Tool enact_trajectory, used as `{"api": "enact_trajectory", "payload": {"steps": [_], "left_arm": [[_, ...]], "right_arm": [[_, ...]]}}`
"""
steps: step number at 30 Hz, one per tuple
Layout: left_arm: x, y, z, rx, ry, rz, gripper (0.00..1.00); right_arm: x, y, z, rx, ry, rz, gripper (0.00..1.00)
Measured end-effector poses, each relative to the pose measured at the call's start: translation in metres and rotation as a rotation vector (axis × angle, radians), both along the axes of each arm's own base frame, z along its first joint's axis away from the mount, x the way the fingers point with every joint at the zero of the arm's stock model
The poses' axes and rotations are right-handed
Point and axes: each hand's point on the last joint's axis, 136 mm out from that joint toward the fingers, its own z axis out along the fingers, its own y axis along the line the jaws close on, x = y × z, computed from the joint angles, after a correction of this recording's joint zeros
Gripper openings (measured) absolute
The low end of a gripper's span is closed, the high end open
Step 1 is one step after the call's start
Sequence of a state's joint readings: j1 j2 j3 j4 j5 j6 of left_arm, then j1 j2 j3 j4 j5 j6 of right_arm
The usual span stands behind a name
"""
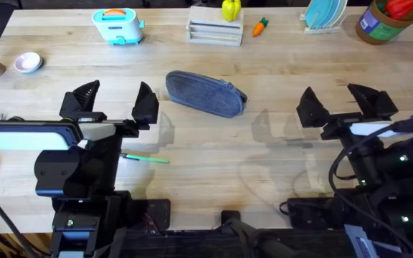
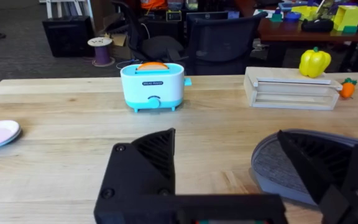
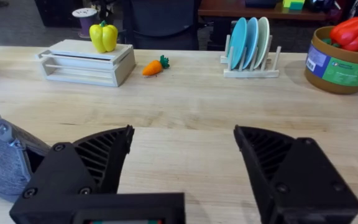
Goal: Unzip the bag, pick up the pens from the table one at a time and place them inside, then zip the bag closed.
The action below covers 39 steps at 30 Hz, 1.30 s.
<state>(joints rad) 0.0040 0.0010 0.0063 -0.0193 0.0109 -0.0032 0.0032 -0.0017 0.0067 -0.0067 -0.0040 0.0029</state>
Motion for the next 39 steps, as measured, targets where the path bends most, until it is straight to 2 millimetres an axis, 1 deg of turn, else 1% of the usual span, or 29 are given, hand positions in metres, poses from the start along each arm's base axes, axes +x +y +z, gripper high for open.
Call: {"api": "enact_trajectory", "payload": {"steps": [19, 21, 24, 25, 27, 29, 31, 34, 36, 39], "left_arm": [[0.0, -0.002, 0.0, 0.003, -0.002, -0.01, 0.992], [0.0, -0.005, 0.0, 0.011, 0.0, -0.031, 0.991], [-0.001, -0.01, -0.001, 0.038, 0.015, -0.059, 0.991], [-0.002, -0.011, 0.001, 0.047, 0.016, -0.064, 0.991], [-0.004, -0.012, 0.012, 0.068, 0.008, -0.073, 0.991], [-0.005, -0.013, 0.029, 0.082, -0.01, -0.077, 0.991], [-0.005, -0.015, 0.048, 0.092, -0.024, -0.086, 0.992], [-0.003, -0.022, 0.072, 0.101, -0.024, -0.131, 0.991], [0.002, -0.029, 0.086, 0.109, 0.007, -0.174, 0.991], [0.011, -0.037, 0.1, 0.12, 0.086, -0.227, 0.991]], "right_arm": [[0.0, 0.0, -0.001, 0.0, 0.004, 0.0, 0.997], [-0.002, -0.001, -0.002, 0.0, 0.025, -0.003, 0.995], [-0.009, -0.001, -0.007, -0.001, 0.106, -0.003, 0.996], [-0.012, -0.001, -0.012, -0.001, 0.145, -0.003, 0.996], [-0.018, -0.001, -0.017, -0.001, 0.218, -0.003, 0.996], [-0.024, -0.001, -0.016, -0.002, 0.285, -0.003, 0.996], [-0.029, -0.001, -0.006, -0.002, 0.335, -0.003, 0.996], [-0.032, 0.001, 0.02, 0.001, 0.371, 0.008, 0.996], [-0.033, 0.005, 0.039, 0.006, 0.395, 0.027, 0.996], [-0.033, 0.01, 0.063, 0.016, 0.441, 0.056, 0.995]]}}
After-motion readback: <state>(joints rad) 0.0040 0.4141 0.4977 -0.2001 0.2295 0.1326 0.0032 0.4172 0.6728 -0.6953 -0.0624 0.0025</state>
